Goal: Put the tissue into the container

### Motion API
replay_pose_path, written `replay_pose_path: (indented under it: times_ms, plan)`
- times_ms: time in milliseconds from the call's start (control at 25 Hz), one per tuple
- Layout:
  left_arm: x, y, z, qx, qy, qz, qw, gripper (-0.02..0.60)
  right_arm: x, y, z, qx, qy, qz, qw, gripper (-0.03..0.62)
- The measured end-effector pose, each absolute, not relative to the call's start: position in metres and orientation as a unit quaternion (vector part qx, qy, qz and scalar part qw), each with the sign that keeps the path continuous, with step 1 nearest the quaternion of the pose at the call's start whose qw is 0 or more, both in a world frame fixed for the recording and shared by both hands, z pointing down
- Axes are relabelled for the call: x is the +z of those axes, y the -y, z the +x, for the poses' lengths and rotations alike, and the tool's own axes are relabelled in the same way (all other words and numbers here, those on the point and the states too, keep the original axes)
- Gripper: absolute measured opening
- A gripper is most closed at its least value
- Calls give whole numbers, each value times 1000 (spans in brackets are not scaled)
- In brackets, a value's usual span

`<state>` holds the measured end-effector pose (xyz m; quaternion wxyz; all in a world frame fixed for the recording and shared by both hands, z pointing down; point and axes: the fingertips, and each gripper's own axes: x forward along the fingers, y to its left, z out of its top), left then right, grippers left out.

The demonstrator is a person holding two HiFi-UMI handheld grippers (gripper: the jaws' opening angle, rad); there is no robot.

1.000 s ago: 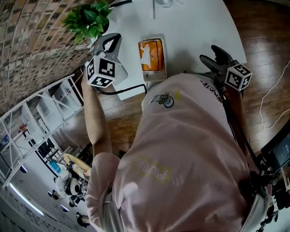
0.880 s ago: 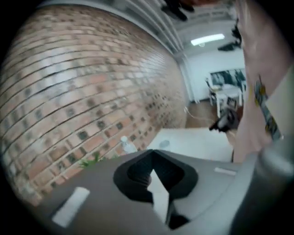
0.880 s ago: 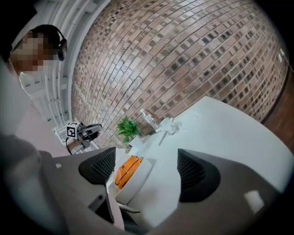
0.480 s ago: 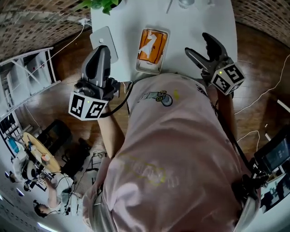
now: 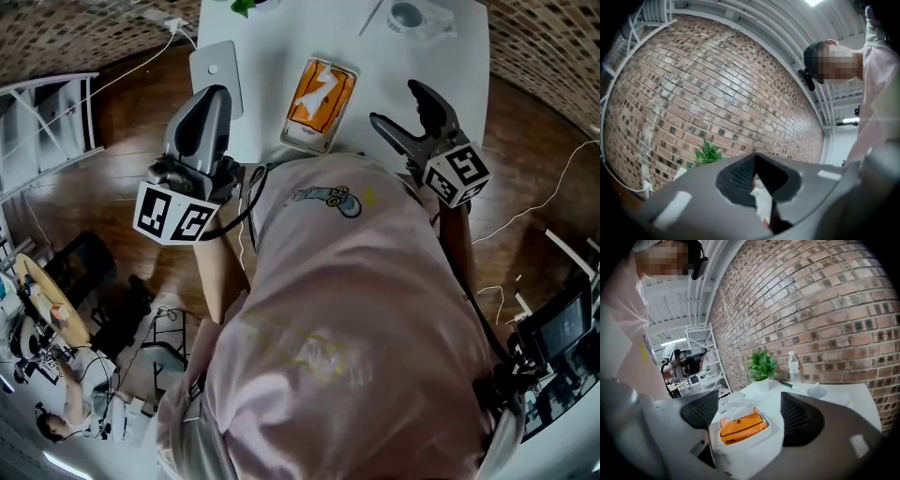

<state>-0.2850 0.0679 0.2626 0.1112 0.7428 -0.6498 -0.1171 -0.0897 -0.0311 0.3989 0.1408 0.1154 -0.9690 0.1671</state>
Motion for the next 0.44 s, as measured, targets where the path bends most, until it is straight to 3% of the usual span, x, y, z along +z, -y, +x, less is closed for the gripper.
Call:
replay_pose_path:
  times_ms: [280, 440]
  plan:
    - [282, -86, -287, -114, 652, 736, 141, 3, 407, 22, -98, 170, 967, 97, 161, 405]
    - [290, -98, -289, -163, 645, 726, 172, 2, 407, 13, -107, 169, 967, 88, 170, 405]
